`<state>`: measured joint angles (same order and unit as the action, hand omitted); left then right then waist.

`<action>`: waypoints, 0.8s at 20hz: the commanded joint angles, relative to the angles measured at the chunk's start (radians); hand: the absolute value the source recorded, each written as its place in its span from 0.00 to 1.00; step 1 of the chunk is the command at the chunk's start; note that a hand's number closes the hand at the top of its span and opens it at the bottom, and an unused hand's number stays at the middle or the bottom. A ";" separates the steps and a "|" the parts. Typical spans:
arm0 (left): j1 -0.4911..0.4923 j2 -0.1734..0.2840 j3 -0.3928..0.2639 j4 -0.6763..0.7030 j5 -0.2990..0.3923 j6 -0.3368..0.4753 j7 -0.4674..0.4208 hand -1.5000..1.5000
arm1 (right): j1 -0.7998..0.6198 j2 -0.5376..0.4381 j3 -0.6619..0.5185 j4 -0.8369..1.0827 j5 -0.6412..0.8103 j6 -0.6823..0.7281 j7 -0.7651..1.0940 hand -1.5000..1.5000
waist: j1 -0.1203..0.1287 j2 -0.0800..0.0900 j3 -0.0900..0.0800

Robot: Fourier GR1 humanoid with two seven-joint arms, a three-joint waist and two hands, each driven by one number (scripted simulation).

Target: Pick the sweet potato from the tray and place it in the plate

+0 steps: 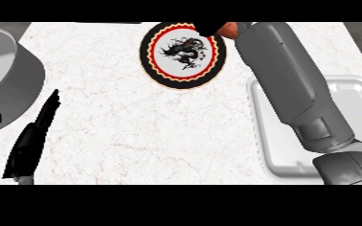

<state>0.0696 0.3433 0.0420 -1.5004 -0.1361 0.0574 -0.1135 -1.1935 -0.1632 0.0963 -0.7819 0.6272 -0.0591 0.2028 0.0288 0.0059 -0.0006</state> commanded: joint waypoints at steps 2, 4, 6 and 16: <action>-0.010 0.007 0.012 0.032 -0.008 -0.012 -0.031 0.50 | -0.080 0.106 0.008 0.202 0.037 -0.035 0.003 1.00 | 0.013 0.006 0.000; -0.011 -0.042 -0.031 0.026 -0.038 0.017 -0.049 0.50 | -0.090 0.087 -0.022 0.300 0.034 -0.057 -0.065 1.00 | 0.017 0.010 0.000; -0.045 -0.021 -0.009 0.000 -0.021 0.003 0.005 0.50 | -0.131 0.140 -0.017 0.358 0.049 -0.068 -0.029 1.00 | 0.021 0.011 0.000; -0.081 -0.030 -0.021 0.042 -0.040 -0.010 -0.016 0.50 | -0.112 0.163 -0.111 0.543 -0.084 -0.223 -0.028 0.00 | 0.051 0.022 0.000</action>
<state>0.0206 0.3215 0.0254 -1.4819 -0.1662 0.0448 -0.1212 -1.2981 -0.0085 0.0014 -0.3133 0.5727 -0.2275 0.1486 0.0712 0.0239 -0.0007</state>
